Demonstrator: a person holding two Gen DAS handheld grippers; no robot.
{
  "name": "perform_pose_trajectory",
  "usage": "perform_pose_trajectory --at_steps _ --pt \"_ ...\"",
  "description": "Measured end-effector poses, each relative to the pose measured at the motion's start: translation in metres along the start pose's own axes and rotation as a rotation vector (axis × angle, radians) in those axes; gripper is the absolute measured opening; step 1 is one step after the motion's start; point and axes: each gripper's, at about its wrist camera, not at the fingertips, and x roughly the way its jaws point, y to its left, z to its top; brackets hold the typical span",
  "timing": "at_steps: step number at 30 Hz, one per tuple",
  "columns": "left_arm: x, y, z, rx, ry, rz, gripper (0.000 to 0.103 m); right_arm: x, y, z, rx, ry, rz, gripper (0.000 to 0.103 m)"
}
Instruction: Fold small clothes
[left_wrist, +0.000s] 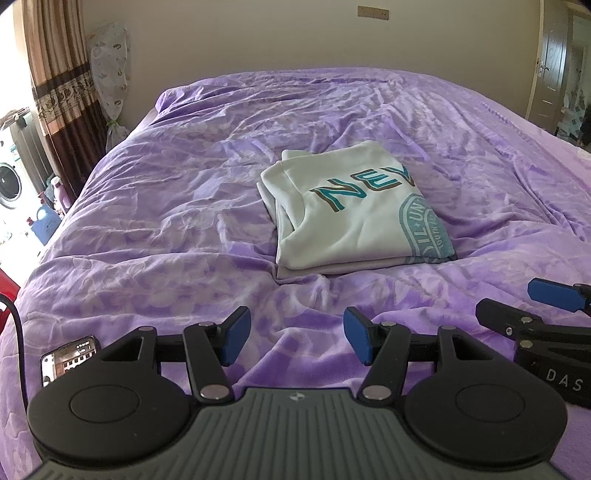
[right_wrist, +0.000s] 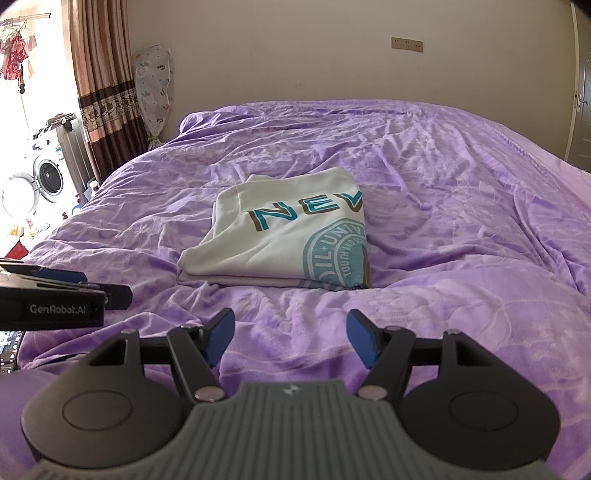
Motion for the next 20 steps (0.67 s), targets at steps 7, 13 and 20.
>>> perform_pose_trajectory --at_steps 7,13,20 --pt "-0.002 0.0006 0.0 0.011 -0.014 -0.004 0.068 0.0 0.0001 -0.0002 0.001 -0.001 -0.001 0.063" --pt "-0.0034 0.0002 0.0007 0.016 -0.019 -0.009 0.071 0.0 0.0006 -0.0002 0.002 -0.001 -0.001 0.063" --pt "-0.0033 0.0009 0.0006 0.016 -0.018 -0.018 0.074 0.0 0.0006 -0.0001 0.002 -0.001 -0.001 0.064"
